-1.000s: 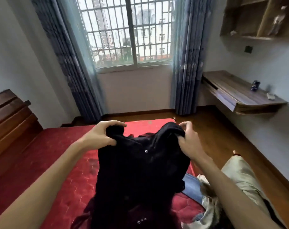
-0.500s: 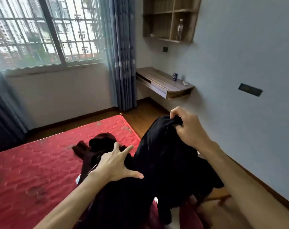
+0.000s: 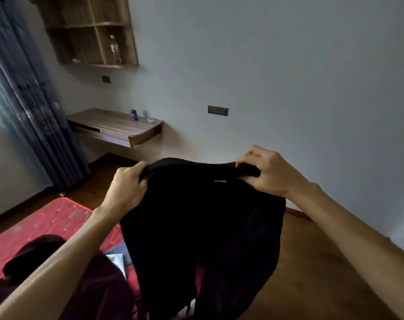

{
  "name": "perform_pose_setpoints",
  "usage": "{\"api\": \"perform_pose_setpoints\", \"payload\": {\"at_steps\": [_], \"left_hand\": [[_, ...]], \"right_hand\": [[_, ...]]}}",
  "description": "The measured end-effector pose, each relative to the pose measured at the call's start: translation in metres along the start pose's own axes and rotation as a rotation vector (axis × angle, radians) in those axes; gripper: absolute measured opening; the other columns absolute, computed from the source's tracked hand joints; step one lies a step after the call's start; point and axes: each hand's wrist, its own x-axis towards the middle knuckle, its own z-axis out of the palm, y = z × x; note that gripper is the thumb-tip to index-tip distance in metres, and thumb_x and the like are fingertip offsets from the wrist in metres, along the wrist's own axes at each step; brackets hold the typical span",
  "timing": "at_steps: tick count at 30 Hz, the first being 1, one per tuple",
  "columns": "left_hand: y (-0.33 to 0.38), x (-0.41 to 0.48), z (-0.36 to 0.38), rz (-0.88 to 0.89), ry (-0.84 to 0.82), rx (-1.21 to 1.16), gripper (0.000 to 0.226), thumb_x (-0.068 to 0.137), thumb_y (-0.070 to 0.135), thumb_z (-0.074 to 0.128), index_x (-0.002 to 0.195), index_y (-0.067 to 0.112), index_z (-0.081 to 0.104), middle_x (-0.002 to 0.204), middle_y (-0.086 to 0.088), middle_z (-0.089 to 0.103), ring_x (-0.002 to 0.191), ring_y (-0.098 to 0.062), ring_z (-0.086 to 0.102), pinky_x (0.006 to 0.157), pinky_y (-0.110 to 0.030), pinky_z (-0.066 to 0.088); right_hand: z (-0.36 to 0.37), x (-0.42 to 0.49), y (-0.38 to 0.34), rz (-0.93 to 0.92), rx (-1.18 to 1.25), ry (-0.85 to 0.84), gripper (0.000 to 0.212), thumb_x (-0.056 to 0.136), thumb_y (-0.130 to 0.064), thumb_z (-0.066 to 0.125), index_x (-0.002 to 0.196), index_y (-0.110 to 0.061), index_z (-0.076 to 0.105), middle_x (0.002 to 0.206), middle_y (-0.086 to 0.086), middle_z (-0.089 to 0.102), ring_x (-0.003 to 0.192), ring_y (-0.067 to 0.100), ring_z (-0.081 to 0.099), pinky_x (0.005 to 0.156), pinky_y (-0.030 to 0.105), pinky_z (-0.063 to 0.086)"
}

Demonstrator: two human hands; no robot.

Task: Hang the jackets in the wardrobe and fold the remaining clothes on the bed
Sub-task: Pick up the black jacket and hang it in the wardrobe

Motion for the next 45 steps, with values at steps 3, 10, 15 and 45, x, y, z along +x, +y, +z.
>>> {"api": "perform_pose_setpoints", "payload": {"at_steps": [3, 10, 15, 45], "left_hand": [[0.07, 0.027, -0.009, 0.185, 0.078, 0.05, 0.005, 0.082, 0.007, 0.055, 0.085, 0.003, 0.056, 0.065, -0.011, 0.057, 0.063, -0.039, 0.057, 0.057, -0.039, 0.043], [0.216, 0.067, -0.003, 0.294, 0.129, -0.037, 0.014, 0.079, 0.006, 0.047, 0.085, 0.005, 0.06, 0.065, -0.017, 0.056, 0.064, -0.039, 0.054, 0.063, -0.04, 0.048], [0.286, 0.069, 0.019, 0.32, 0.167, -0.23, 0.011, 0.072, 0.007, 0.043, 0.066, 0.005, 0.052, 0.054, -0.013, 0.043, 0.055, -0.013, 0.034, 0.051, -0.023, 0.029], [0.557, 0.096, 0.25, 1.026, -0.338, -0.237, 0.011, 0.077, 0.019, 0.054, 0.077, 0.012, 0.063, 0.055, -0.012, 0.055, 0.062, -0.037, 0.057, 0.057, -0.036, 0.046]], "right_hand": [[-0.022, -0.058, 0.025, 0.059, -0.116, 0.008, 0.032, 0.082, -0.032, 0.072, 0.11, -0.019, 0.063, 0.099, -0.005, 0.057, 0.073, 0.014, 0.059, 0.067, 0.025, 0.052], [-0.076, -0.219, 0.117, 0.562, -0.304, -0.061, 0.015, 0.088, -0.01, 0.063, 0.084, -0.022, 0.07, 0.101, -0.007, 0.064, 0.089, 0.015, 0.061, 0.069, 0.028, 0.047], [-0.122, -0.337, 0.134, 0.999, -0.117, 0.146, 0.036, 0.091, 0.0, 0.051, 0.089, -0.029, 0.072, 0.1, -0.009, 0.072, 0.079, 0.004, 0.062, 0.074, 0.023, 0.05], [-0.239, -0.491, 0.151, 1.243, -0.234, 0.164, 0.033, 0.078, -0.038, 0.053, 0.083, -0.008, 0.067, 0.094, 0.001, 0.062, 0.087, 0.016, 0.058, 0.077, 0.037, 0.052]]}}
